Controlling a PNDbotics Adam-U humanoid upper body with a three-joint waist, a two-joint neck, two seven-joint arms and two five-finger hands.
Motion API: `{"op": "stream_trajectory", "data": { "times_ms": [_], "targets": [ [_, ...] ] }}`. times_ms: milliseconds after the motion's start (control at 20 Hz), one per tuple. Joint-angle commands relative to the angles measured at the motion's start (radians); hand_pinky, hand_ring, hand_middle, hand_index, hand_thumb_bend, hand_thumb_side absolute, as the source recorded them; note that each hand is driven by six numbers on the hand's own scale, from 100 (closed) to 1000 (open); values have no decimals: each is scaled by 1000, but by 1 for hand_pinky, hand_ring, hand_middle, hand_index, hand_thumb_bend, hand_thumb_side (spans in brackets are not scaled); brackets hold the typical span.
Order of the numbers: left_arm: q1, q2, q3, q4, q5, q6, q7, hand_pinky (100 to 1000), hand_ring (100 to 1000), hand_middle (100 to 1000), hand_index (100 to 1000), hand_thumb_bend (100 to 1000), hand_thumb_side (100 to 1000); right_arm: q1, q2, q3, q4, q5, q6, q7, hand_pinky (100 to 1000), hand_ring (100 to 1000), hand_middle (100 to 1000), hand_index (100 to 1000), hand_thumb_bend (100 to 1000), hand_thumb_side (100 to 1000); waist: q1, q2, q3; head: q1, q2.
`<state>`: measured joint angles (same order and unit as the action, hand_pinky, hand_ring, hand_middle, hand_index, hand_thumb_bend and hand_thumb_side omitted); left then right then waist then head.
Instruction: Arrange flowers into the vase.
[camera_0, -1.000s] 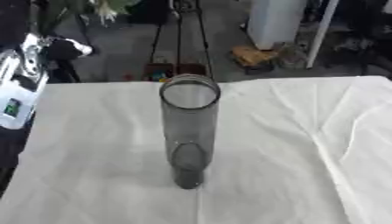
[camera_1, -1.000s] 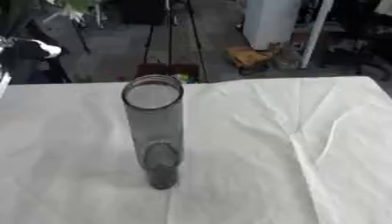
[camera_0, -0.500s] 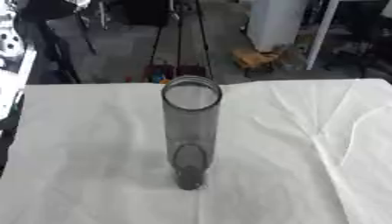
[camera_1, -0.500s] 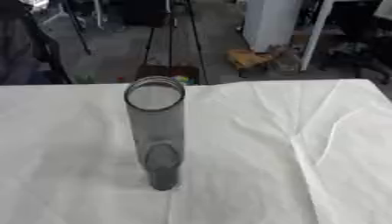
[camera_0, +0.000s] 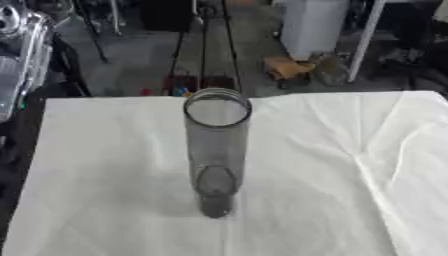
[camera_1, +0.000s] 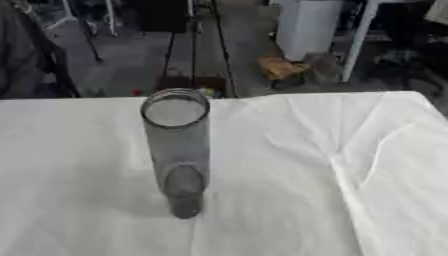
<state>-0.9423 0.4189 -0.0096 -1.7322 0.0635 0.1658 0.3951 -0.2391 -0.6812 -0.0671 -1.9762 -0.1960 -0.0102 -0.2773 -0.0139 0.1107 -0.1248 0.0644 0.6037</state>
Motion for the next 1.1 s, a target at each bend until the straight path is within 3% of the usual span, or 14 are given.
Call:
{"op": "stream_trajectory", "data": {
  "times_ms": [50, 650, 900, 1100],
  "targets": [
    [-31, 2, -3, -1, 115, -31, 7, 100, 100, 100, 100, 1000, 179, -15, -16, -5, -2, -9, 0, 1, 670, 720, 731, 839, 100, 692, -2, -14, -3, 3, -11],
    [-41, 17, -37, 54, 624, -56, -42, 100, 100, 100, 100, 1000, 194, -13, -14, -4, 1, -10, 1, 2, 670, 719, 731, 839, 100, 693, -1, -17, -4, -2, -6],
    [-40, 24, -47, 39, 732, -46, -64, 100, 100, 100, 100, 1000, 200, -11, -13, -4, 3, -10, 1, 1, 670, 719, 731, 839, 100, 692, 0, -20, -2, -2, -5],
    [-30, 10, -65, 26, 804, -3, -106, 100, 100, 100, 100, 1000, 213, -9, -12, -5, 6, -10, 1, 1, 670, 718, 731, 838, 100, 693, 2, -22, 0, -5, -3]
  ]
}}
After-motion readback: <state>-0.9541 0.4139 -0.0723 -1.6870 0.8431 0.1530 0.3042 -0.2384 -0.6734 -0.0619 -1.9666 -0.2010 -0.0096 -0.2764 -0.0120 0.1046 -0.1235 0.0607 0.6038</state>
